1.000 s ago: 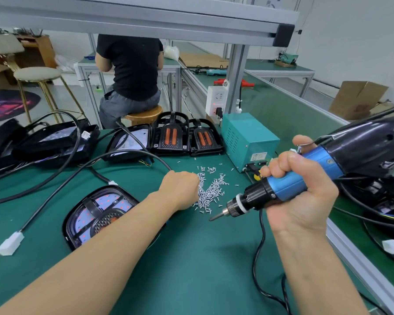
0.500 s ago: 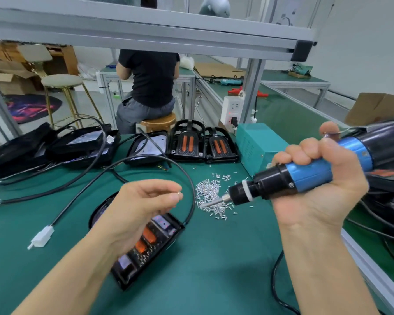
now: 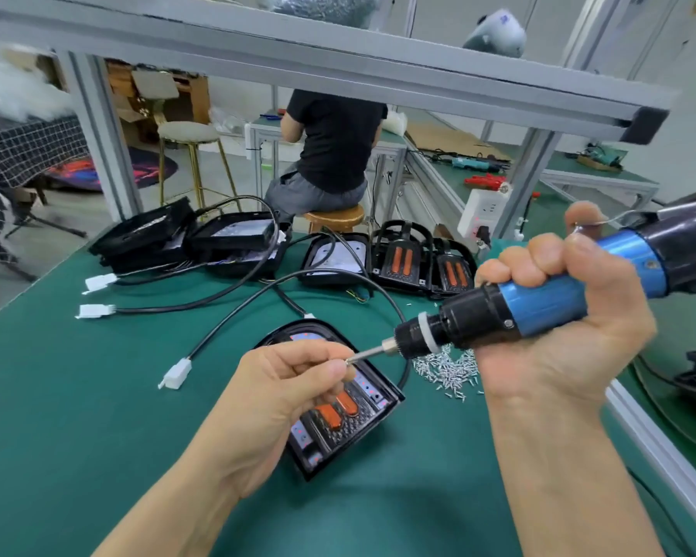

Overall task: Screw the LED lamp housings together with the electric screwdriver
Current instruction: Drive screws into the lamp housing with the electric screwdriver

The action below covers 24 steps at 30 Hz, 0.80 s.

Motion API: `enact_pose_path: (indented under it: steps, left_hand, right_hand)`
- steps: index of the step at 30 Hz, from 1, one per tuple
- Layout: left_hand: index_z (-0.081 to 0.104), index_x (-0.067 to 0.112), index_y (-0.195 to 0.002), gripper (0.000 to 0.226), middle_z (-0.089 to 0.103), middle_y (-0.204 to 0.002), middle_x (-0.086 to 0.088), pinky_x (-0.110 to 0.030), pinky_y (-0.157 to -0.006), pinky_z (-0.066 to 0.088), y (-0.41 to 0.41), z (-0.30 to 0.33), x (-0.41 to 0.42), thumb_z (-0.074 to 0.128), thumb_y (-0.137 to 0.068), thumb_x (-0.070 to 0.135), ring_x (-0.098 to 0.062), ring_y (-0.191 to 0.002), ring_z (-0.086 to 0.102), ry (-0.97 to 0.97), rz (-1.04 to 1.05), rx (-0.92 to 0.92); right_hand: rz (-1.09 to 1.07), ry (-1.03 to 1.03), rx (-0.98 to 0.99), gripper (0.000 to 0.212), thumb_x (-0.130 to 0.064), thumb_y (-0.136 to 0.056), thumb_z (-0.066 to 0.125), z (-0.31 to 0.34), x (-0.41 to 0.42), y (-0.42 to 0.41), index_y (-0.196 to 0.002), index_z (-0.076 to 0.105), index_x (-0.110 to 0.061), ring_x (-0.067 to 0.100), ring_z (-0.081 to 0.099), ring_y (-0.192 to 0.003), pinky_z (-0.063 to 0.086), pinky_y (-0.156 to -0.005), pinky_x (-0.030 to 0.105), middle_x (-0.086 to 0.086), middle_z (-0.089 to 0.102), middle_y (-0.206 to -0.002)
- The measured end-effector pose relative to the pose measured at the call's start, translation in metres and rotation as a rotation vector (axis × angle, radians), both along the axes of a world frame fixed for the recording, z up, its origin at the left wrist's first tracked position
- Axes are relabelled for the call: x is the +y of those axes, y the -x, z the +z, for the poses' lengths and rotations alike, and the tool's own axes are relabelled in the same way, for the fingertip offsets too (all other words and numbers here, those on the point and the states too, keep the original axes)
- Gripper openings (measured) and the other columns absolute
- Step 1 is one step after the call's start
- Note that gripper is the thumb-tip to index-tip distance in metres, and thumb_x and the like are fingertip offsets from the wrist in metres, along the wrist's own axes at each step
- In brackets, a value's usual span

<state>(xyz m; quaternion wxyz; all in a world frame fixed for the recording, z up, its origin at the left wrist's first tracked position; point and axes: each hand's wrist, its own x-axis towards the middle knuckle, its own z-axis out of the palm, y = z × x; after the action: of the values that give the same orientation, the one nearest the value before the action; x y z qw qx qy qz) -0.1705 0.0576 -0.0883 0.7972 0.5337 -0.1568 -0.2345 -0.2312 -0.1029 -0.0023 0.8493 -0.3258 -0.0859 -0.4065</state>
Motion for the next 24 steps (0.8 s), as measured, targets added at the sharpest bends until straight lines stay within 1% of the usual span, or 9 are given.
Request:
enact_pose_path:
  steps: [3,7,13,15,18,21,22,24]
  left_hand:
    - [0.077,0.008,-0.074,0.016,0.069,-0.069,-0.011,-0.018,-0.06,0.053,0.0,-0.002,0.004,0.07,-0.061,0.012,-0.012,-0.059,0.059,0.036,0.019,0.033]
    - [0.077,0.008,-0.076,0.017,0.068,-0.069,-0.01,-0.019,-0.06,0.052,0.0,-0.004,0.01,0.071,-0.061,0.013,-0.011,-0.06,0.058,0.082,0.023,0.041]
    - [0.075,0.009,-0.076,0.013,0.067,-0.072,-0.007,-0.019,-0.063,0.051,-0.007,-0.018,0.028,0.068,-0.066,0.013,-0.011,-0.062,0.056,0.015,0.167,0.037]
    - [0.073,0.009,-0.076,0.009,0.067,-0.071,-0.007,-0.018,-0.063,0.05,-0.013,-0.023,0.034,0.066,-0.075,0.006,-0.011,-0.062,0.056,-0.03,0.212,0.038]
    - [0.071,0.01,-0.076,0.019,0.067,-0.067,-0.002,-0.016,-0.061,0.048,-0.026,-0.031,0.043,0.06,-0.084,-0.005,-0.009,-0.06,0.054,-0.126,0.343,0.018]
    - [0.069,0.015,-0.074,0.022,0.066,-0.06,0.01,-0.009,-0.059,0.043,-0.036,-0.039,0.049,0.062,-0.085,-0.003,0.0,-0.055,0.053,-0.34,0.471,-0.137]
    - [0.068,0.016,-0.075,0.021,0.065,-0.06,0.011,-0.007,-0.057,0.042,-0.037,-0.042,0.049,0.062,-0.086,0.0,0.002,-0.054,0.052,-0.41,0.481,-0.188]
    - [0.067,0.017,-0.081,0.017,0.063,-0.059,0.014,-0.009,-0.053,0.039,-0.037,-0.048,0.047,0.06,-0.089,0.004,0.001,-0.053,0.051,-0.517,0.469,-0.269]
  right_hand:
    - [-0.01,0.029,0.014,0.018,-0.011,-0.073,0.044,-0.001,0.006,-0.002,-0.086,0.054,-0.018,0.007,0.041,-0.046,0.041,-0.053,0.019,-0.007,0.043,-0.052]
    - [0.012,0.044,0.006,0.018,-0.011,-0.073,0.044,-0.002,0.013,-0.008,-0.086,0.054,-0.018,0.007,0.042,-0.045,0.041,-0.052,0.019,-0.008,0.044,-0.052]
    - [0.041,0.126,0.03,0.022,-0.005,-0.071,0.046,-0.016,0.037,-0.033,-0.089,0.052,-0.016,0.008,0.043,-0.046,0.043,-0.054,0.021,-0.007,0.045,-0.051]
    - [0.042,0.153,0.05,0.024,-0.002,-0.071,0.048,-0.023,0.046,-0.046,-0.09,0.052,-0.015,0.009,0.044,-0.046,0.043,-0.055,0.024,-0.006,0.046,-0.051]
    - [0.043,0.175,0.097,0.027,0.002,-0.07,0.05,-0.034,0.055,-0.065,-0.091,0.052,-0.014,0.012,0.044,-0.046,0.04,-0.056,0.026,-0.003,0.046,-0.052]
    - [0.019,0.251,0.138,0.029,0.005,-0.069,0.053,-0.043,0.059,-0.08,-0.092,0.052,-0.012,0.016,0.045,-0.048,0.042,-0.058,0.027,0.0,0.047,-0.052]
    - [0.008,0.282,0.148,0.03,0.006,-0.068,0.054,-0.046,0.06,-0.084,-0.091,0.053,-0.013,0.017,0.045,-0.048,0.043,-0.058,0.027,0.0,0.048,-0.052]
    - [0.004,0.337,0.169,0.031,0.006,-0.066,0.056,-0.052,0.063,-0.091,-0.085,0.06,-0.018,0.018,0.045,-0.049,0.043,-0.057,0.026,0.002,0.049,-0.054]
